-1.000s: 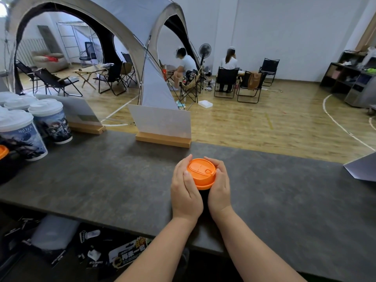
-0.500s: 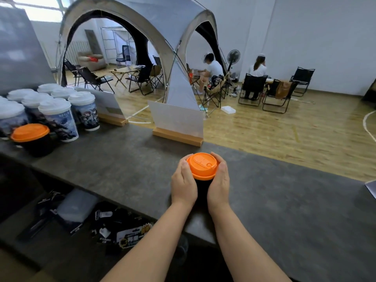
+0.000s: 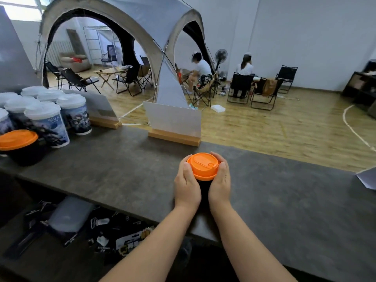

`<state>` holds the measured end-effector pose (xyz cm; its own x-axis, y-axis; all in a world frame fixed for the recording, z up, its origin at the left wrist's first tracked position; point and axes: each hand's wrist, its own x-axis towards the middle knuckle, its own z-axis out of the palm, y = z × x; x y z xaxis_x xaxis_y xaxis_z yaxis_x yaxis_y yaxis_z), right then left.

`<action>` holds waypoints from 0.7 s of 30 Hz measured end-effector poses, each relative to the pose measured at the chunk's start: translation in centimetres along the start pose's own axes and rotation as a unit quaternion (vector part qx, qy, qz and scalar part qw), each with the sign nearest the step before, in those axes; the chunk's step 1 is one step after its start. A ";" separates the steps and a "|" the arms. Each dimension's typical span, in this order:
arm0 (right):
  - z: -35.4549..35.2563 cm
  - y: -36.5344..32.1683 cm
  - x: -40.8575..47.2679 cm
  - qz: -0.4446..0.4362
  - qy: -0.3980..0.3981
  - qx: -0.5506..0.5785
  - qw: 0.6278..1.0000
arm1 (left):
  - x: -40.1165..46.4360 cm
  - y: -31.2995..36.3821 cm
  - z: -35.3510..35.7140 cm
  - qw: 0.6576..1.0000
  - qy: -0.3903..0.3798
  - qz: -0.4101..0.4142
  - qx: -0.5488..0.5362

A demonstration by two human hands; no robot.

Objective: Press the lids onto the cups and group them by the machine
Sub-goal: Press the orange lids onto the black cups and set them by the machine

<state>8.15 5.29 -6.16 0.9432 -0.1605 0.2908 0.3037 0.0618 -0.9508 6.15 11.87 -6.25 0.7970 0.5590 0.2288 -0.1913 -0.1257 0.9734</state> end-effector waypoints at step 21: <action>28.3 0.4 1.6 0.104 -0.120 0.072 0.985 | 20.2 -3.1 -23.5 0.997 0.020 -0.037 -0.072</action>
<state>13.58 32.92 -3.04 0.9864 0.1067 0.1253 0.1007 0.2104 -0.9724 9.38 42.84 -4.84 0.7890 0.5950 0.1531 -0.2151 0.0340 0.9760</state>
